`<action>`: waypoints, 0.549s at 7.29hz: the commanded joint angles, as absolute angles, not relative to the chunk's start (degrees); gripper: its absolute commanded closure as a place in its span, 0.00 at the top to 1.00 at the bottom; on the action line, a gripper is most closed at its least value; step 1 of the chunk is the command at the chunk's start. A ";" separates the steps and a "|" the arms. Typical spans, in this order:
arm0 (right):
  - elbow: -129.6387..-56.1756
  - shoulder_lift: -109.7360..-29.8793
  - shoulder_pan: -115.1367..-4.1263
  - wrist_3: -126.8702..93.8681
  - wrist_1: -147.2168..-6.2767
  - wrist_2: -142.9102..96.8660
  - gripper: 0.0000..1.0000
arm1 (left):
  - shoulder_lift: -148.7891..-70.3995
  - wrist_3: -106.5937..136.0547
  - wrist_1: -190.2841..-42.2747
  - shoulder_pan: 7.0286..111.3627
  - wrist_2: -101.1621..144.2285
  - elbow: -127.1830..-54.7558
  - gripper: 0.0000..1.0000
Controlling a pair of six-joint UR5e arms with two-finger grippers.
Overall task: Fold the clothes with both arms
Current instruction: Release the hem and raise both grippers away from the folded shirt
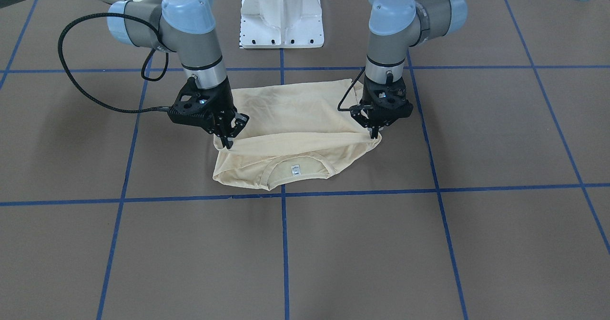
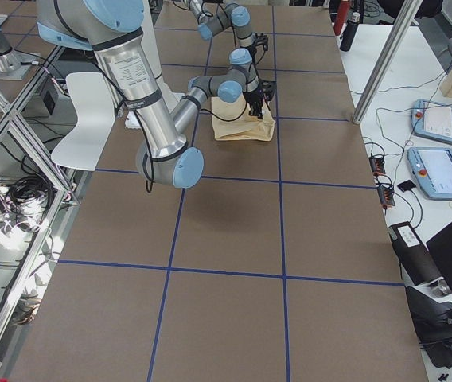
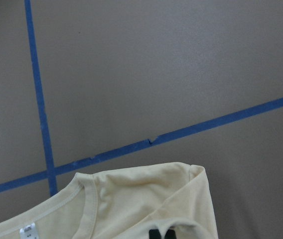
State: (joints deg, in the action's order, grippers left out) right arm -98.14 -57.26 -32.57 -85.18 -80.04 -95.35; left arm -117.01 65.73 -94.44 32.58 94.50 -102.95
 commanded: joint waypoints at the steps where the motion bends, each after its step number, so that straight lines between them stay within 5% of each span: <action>1: -93.70 -57.13 -33.13 -82.98 -76.99 -95.19 0.00 | -116.98 61.44 -96.94 32.87 94.04 -100.63 0.00; 2: -93.60 -57.13 -33.31 -82.97 -76.99 -95.27 0.01 | -116.98 61.35 -97.20 32.87 94.13 -100.46 0.09; 3: -93.26 -57.13 -33.31 -82.71 -77.08 -95.27 0.74 | -116.63 60.04 -97.64 32.96 94.22 -100.63 0.93; 4: -93.34 -56.26 -34.27 -80.62 -77.08 -95.88 1.00 | -116.11 59.16 -99.91 33.05 94.57 -101.33 1.00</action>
